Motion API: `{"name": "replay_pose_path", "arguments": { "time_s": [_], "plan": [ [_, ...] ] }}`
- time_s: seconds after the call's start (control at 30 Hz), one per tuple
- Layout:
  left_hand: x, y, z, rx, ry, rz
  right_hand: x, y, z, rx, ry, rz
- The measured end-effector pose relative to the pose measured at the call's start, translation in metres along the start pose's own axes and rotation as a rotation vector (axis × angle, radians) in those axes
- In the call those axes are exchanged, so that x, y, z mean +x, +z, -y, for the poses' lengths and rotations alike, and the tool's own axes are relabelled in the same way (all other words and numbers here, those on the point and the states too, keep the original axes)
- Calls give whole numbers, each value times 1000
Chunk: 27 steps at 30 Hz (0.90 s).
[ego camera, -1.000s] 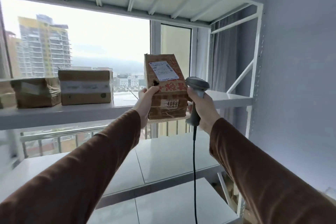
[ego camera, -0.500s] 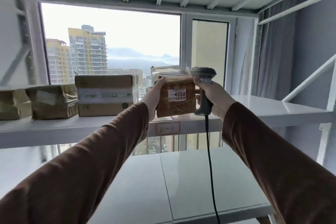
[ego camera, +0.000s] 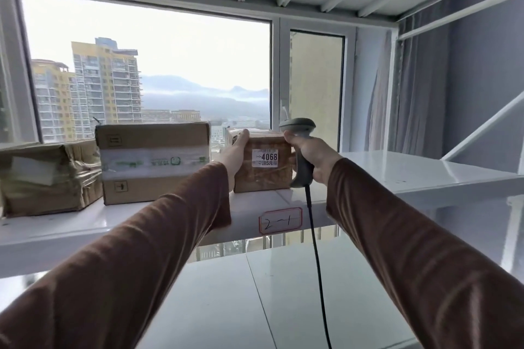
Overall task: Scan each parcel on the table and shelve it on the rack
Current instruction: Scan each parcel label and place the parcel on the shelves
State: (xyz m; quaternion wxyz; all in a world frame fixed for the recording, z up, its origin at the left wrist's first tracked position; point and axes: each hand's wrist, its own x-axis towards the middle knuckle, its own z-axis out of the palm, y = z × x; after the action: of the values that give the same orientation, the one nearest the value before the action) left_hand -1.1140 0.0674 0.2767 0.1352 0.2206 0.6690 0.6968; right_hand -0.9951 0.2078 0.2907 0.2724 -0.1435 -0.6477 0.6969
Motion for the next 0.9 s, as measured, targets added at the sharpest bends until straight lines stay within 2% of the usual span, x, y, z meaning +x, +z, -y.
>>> {"name": "replay_pose_path", "arguments": {
  "time_s": [0.23,0.33,0.6,0.73,0.9],
  "plan": [
    [13,-7,3,84,-20,-17,9,8,-1,-51,-22,-37],
    [5,-7,0,224,15,-123,3,5,0,-42,-66,-87],
    [-42,22,-10,432,577,-186,-38,-23,4,-105,-230,-175],
    [-67,71,-12,383,704,-31,-71,-54,5,-133,-321,-265],
    [-103,159,6,209,619,230,-132,-127,3,-218,-399,-501]
  ]
}}
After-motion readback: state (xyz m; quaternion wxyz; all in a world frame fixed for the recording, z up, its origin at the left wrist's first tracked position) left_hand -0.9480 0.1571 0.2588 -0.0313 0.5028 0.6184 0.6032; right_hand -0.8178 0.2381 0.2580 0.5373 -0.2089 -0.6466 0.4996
